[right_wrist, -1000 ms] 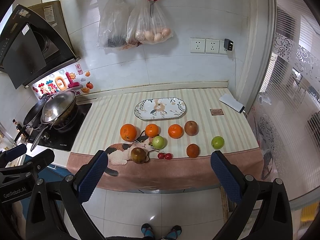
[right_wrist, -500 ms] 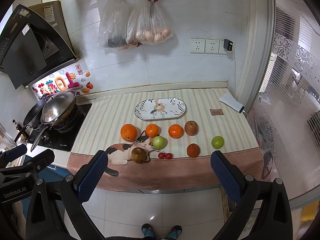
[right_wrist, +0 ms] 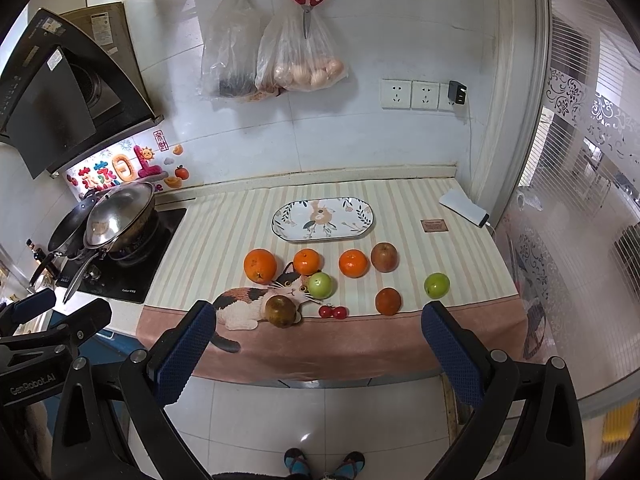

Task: Organize fruits

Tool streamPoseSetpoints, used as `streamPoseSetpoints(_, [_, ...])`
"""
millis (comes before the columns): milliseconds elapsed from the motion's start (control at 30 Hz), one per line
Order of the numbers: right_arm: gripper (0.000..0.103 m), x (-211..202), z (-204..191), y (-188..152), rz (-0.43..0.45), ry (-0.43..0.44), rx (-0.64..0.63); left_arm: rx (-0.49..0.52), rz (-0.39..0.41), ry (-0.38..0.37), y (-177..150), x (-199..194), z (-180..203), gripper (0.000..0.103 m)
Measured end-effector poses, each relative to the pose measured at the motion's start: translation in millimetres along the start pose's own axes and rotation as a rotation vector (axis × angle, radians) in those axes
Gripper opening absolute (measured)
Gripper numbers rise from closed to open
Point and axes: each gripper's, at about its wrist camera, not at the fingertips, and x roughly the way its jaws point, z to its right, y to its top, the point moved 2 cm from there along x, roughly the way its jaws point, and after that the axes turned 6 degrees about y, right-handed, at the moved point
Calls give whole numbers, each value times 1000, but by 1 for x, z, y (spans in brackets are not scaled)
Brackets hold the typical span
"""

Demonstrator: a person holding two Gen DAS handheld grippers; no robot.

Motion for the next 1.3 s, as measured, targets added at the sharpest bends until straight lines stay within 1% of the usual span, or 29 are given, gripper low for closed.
streamPoseSetpoints(300, [103, 0, 2, -2, -1, 2, 3, -3, 2, -2, 1, 2, 0, 103])
streamPoseSetpoints(367, [103, -6, -2, 1, -4, 4, 4, -1, 1, 0, 5, -1, 0, 103])
streamPoseSetpoints(733, [103, -7, -10, 1, -3, 10, 7, -1, 1, -7, 7, 0, -3, 103])
streamPoseSetpoints(833, [103, -3, -6, -1, 6, 23, 29, 1, 12, -11, 14, -2, -5, 103])
streamPoseSetpoints(900, [103, 3, -5, 0, 10, 37, 56, -2, 35, 0, 20, 3, -7, 103])
streamPoseSetpoints(1000, [103, 17, -1, 0, 15, 29, 87, 3, 58, 18, 30, 16, -12, 103])
streamPoseSetpoints(1133, [103, 47, 2, 3, 15, -3, 113, 29, 64, 36, 44, 50, -16, 103])
streamPoseSetpoints(1233, [103, 79, 4, 7, -10, -26, 113, 57, 39, 60, 54, 88, -12, 103])
streamPoseSetpoints(1300, [103, 103, 7, 9, -32, -33, 112, 71, -13, 65, 59, 116, -9, 103])
